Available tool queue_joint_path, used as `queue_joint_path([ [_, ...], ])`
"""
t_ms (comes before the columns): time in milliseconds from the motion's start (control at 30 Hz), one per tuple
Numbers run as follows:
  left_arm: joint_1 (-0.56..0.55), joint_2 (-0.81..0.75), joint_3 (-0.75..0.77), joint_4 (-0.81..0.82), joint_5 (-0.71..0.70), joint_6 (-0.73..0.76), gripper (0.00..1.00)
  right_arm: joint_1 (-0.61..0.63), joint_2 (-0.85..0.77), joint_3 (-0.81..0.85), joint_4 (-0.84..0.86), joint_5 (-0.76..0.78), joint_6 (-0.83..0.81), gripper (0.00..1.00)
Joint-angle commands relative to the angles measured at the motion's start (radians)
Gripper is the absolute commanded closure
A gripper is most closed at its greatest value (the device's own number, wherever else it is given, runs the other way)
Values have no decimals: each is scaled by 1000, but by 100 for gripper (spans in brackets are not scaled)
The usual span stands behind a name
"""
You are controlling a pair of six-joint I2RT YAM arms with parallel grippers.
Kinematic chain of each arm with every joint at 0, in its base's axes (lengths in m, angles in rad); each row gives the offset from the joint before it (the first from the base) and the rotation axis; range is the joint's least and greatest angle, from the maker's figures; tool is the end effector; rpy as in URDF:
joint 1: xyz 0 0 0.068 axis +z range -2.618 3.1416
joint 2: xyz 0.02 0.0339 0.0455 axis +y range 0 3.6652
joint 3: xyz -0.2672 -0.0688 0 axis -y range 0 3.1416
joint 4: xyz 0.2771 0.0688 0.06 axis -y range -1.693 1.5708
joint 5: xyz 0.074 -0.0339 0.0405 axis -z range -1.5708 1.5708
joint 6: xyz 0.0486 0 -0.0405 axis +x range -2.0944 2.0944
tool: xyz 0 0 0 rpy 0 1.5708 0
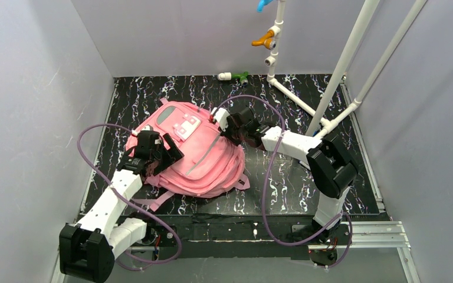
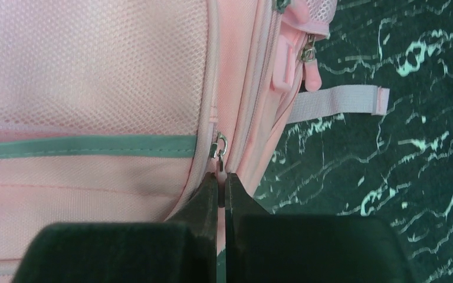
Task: Pack the student bag
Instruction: Adjust the student bag at the center of the board.
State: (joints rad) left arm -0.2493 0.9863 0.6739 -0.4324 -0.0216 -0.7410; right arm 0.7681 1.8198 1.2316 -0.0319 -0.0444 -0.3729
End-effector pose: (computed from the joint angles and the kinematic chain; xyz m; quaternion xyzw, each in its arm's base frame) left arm 0.2375 -0.0594 0.2252 -0.2271 0.8873 -0.1820 0.3578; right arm 0.3217 0.3138 0.1974 -0.4886 0.7427 0.1092 0.4448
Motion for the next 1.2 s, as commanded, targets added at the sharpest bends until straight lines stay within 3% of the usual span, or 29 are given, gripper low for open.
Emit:
queue_joint_path([
  [0, 15, 85, -93, 196, 76, -96, 23, -6, -69, 0, -200, 117, 28, 99],
  [200, 52, 148, -160, 278, -18, -188, 35, -6, -133, -83, -309, 232, 29, 99],
  [400, 53, 156, -173, 374, 114, -145, 33, -5, -242, -165, -234, 119, 46, 99],
  [600, 53, 93, -103, 259, 147, -69, 30, -5, -219, -175, -103, 52, 60, 99],
  [800, 48, 7, -8, 109, 115, 123, 25, -4, -92, -9, -135, 16, 19, 99],
  [967, 8, 39, 71, 143, 298, 319, 24, -6, -90, 6, -114, -11, 44, 99],
  [1100, -41, 162, 160, 200, 393, 310, 26, -6, -125, -60, -56, -32, 68, 99],
  [1167, -47, 232, 173, 306, 443, 250, 28, -6, -132, -74, -51, -25, 73, 99],
])
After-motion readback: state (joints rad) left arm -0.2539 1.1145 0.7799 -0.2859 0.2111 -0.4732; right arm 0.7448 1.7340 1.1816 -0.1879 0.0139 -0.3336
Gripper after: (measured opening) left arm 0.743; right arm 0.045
